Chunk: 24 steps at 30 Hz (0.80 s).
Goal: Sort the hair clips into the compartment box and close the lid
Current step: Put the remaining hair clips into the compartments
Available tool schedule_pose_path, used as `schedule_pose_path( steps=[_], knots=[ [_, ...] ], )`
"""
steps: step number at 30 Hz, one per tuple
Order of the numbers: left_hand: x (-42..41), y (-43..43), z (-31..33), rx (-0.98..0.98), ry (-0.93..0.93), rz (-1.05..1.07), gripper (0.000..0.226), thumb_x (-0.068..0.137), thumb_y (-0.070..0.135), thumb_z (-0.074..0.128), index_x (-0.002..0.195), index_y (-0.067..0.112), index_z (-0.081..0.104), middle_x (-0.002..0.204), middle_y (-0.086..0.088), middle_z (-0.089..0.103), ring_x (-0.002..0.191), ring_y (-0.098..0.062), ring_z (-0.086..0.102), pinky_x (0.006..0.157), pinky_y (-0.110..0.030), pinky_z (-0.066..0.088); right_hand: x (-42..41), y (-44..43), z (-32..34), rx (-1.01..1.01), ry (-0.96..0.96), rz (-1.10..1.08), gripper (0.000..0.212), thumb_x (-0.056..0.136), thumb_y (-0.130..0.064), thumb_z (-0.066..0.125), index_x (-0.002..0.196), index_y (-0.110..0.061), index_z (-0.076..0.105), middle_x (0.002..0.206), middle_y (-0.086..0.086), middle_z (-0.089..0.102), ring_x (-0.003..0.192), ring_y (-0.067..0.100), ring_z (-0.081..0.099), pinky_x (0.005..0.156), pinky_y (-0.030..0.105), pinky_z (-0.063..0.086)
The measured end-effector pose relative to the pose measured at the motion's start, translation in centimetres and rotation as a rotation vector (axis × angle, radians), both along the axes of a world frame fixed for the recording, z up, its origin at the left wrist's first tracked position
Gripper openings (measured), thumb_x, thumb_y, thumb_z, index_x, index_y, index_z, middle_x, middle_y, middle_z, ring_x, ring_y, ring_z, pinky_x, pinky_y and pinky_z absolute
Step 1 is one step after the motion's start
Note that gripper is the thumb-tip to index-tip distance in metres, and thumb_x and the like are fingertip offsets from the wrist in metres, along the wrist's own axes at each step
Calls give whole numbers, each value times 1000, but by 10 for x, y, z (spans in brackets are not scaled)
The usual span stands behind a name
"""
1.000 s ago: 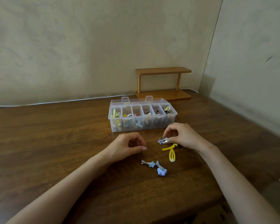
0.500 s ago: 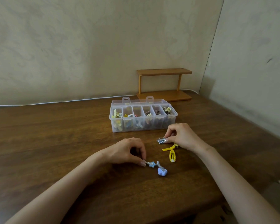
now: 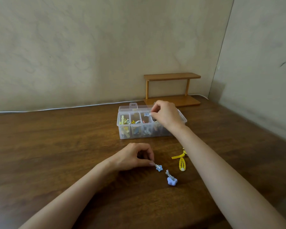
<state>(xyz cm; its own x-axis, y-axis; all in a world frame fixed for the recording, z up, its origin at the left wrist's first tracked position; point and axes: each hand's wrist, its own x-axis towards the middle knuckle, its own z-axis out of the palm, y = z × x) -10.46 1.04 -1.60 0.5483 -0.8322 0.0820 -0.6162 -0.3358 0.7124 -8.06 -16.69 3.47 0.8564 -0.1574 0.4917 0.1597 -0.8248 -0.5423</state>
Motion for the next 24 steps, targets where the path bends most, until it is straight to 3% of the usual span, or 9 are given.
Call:
schedule_pose_path(
  steps=[3,5,11,18,24],
  knots=[
    [1,0,0,-24,-1,18,13,82,23,68,92,17,62,95,7,64,86,-3,59,77,-19,50,22,5,0,-220,20,26,12,87,-4,58,86,-12,66,97,4,64,90,16,57,78,28,47],
    [1,0,-1,-43,6,31,11,83,21,67,92,17,61,94,7,63,84,-1,58,75,-17,48,30,5,-2,-265,39,70,20,87,4,54,90,-12,67,101,6,64,94,17,57,85,33,48],
    [4,0,-5,-170,16,146,9,83,17,66,90,16,61,92,3,64,82,-2,58,76,-21,49,21,-5,-4,-50,-11,113,18,88,-1,56,94,-10,70,99,5,66,81,8,54,70,14,41],
    [12,4,-9,-393,100,450,5,86,17,62,91,16,62,92,-1,65,87,-14,61,78,-26,52,-29,-10,-6,223,113,287,6,86,-11,65,91,-12,69,85,1,66,72,9,61,67,18,50],
    [11,2,-9,-445,81,512,3,86,15,62,88,16,63,86,-1,64,81,-11,61,70,-22,51,-45,-5,-26,70,391,337,20,81,-33,71,92,-16,67,85,-4,65,80,7,60,70,18,47]
  ],
)
